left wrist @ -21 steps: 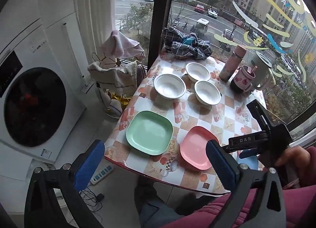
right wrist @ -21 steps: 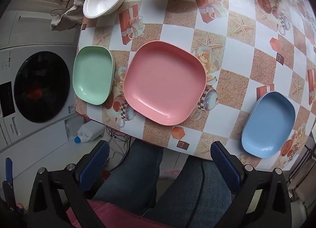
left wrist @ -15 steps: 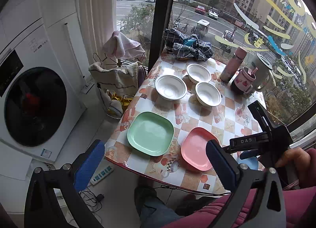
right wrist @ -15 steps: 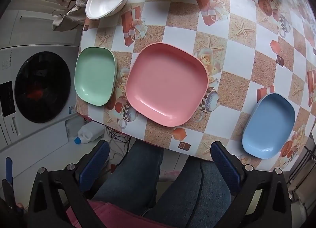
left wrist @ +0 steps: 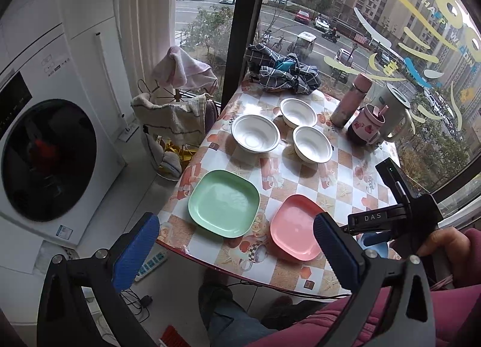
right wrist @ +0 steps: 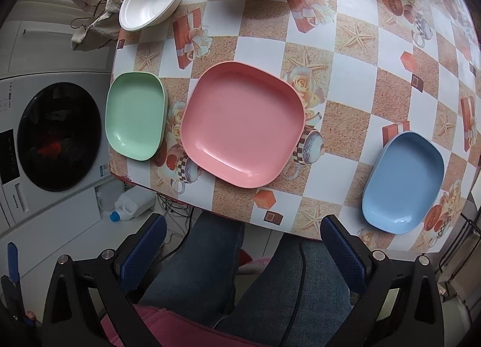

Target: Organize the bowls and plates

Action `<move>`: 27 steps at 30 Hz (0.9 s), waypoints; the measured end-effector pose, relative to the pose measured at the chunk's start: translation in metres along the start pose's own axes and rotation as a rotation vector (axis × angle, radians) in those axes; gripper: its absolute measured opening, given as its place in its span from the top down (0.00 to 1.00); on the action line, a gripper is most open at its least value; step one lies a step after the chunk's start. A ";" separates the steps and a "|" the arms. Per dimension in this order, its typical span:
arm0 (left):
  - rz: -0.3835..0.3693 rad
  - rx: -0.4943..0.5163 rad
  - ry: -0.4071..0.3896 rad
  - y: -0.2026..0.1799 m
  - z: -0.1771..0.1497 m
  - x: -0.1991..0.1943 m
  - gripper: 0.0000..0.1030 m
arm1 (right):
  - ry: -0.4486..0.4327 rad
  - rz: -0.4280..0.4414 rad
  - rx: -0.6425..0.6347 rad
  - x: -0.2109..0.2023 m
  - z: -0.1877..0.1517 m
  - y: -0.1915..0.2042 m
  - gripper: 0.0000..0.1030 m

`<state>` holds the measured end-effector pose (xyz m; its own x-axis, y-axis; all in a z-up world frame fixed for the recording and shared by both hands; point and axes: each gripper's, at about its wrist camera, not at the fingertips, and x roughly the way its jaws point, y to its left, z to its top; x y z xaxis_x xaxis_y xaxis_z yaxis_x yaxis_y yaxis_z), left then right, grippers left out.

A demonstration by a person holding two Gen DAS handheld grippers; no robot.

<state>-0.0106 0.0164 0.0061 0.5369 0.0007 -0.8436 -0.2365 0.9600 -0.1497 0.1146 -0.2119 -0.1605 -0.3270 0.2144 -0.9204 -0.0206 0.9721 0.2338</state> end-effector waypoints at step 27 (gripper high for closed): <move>0.044 0.043 0.032 -0.007 0.005 0.005 0.00 | -0.028 0.005 0.021 -0.003 0.003 -0.010 0.00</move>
<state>-0.0025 0.0113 0.0056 0.5004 0.0347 -0.8651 -0.2239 0.9704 -0.0905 0.1186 -0.2220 -0.1613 -0.3003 0.2217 -0.9277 0.0012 0.9727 0.2320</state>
